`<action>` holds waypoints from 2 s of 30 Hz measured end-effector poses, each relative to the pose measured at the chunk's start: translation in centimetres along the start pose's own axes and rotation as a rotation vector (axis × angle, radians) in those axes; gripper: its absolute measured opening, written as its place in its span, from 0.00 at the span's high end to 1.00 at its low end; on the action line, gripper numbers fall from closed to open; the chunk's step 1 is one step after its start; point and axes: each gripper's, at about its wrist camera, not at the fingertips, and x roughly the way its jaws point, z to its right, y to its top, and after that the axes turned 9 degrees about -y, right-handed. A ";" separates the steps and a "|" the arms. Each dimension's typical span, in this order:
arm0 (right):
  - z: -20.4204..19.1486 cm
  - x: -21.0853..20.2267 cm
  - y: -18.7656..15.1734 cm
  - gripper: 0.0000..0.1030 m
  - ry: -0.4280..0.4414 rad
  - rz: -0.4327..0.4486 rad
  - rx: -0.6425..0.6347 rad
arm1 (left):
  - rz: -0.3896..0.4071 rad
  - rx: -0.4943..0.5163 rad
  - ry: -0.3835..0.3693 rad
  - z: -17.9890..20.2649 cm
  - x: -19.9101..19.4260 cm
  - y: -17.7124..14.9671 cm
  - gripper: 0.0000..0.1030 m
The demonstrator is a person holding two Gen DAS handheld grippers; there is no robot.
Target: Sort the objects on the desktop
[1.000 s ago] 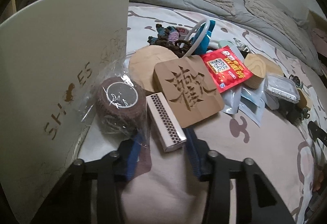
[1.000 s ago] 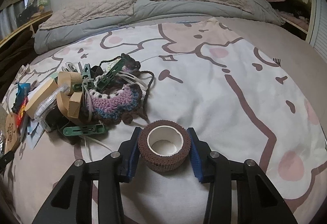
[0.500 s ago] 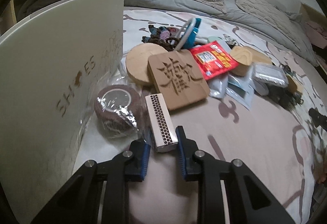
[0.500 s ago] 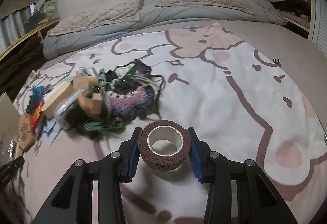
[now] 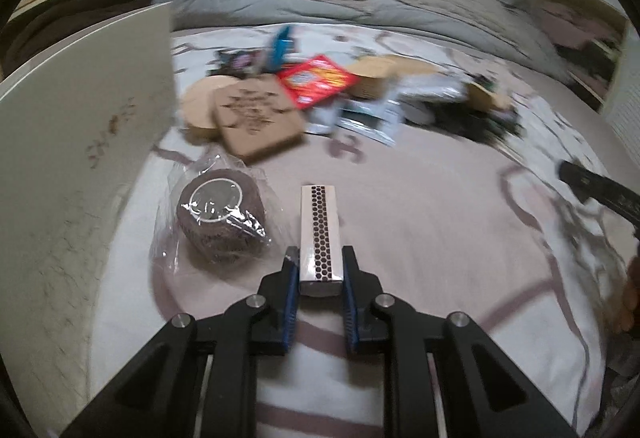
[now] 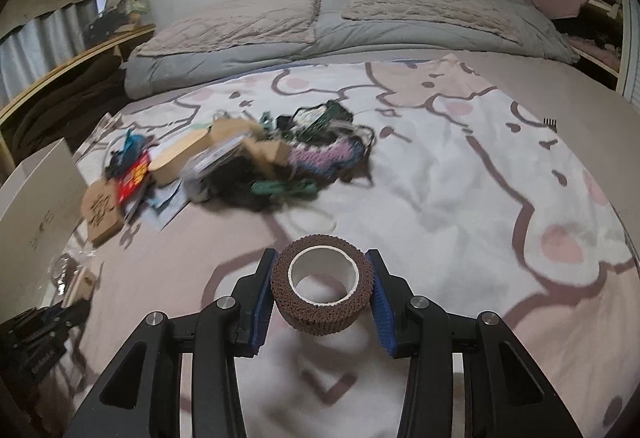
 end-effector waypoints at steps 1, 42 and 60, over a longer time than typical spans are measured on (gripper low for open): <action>-0.1 -0.2 -0.3 0.57 0.008 -0.005 0.002 | -0.002 0.024 -0.013 0.6 0.0 -0.2 0.81; -3.8 -2.9 -6.0 0.57 0.125 -0.046 -0.081 | -0.041 0.013 -0.078 1.5 -4.0 -3.2 0.49; -3.3 -3.1 -6.0 0.57 0.154 -0.052 -0.061 | -0.028 0.024 -0.154 2.8 -2.6 -1.8 0.48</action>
